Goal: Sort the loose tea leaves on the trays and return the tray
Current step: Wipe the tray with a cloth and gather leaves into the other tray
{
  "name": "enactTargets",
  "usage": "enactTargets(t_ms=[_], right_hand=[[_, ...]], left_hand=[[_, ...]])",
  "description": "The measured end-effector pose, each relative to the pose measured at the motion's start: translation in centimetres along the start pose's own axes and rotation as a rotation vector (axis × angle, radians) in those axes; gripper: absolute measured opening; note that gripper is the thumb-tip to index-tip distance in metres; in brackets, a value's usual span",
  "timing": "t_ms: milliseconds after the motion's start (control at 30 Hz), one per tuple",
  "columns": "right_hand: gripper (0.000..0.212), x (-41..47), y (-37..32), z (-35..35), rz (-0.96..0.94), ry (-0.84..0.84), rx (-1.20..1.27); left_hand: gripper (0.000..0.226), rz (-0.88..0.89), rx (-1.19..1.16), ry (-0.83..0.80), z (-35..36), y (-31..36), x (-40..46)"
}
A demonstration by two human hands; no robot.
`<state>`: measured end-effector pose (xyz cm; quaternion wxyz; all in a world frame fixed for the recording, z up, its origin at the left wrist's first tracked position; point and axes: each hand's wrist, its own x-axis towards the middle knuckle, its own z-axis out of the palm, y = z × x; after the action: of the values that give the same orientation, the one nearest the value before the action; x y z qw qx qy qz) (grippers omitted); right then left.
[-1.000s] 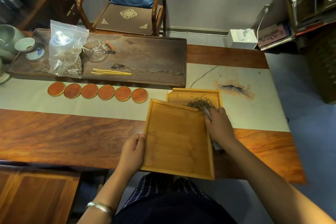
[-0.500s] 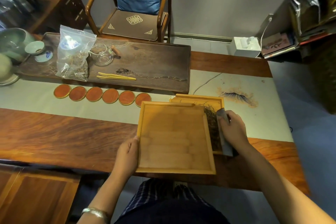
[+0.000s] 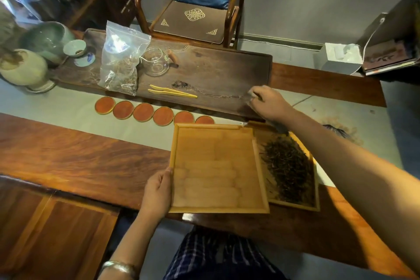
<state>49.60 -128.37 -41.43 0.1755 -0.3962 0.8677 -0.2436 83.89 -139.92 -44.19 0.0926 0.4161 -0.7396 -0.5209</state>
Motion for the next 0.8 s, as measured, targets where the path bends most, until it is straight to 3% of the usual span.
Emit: enactTargets(t_ms=[167,467,600,667,800], right_hand=[[0.02,4.1,-1.2,2.5,-0.102,-0.195,-0.1],[0.024,8.6,0.1,5.7,-0.104,-0.248,-0.103],[0.043,8.0,1.2,5.5,-0.076,-0.276,-0.064],[0.051,7.3,1.9,4.8,-0.074,-0.245,-0.038],[0.036,6.0,4.8,3.8,0.014,-0.008,-0.024]], left_hand=[[0.046,-0.045,-0.021,-0.004,-1.9,-1.0,1.7],[0.046,-0.067,0.029,-0.011,-4.5,-1.4,5.5],[0.046,-0.073,0.025,-0.044,-4.4,-1.3,7.2],[0.047,-0.054,0.027,-0.062,-4.3,-1.1,7.8],[0.051,-0.039,-0.004,-0.111,-4.3,-0.6,8.5]])
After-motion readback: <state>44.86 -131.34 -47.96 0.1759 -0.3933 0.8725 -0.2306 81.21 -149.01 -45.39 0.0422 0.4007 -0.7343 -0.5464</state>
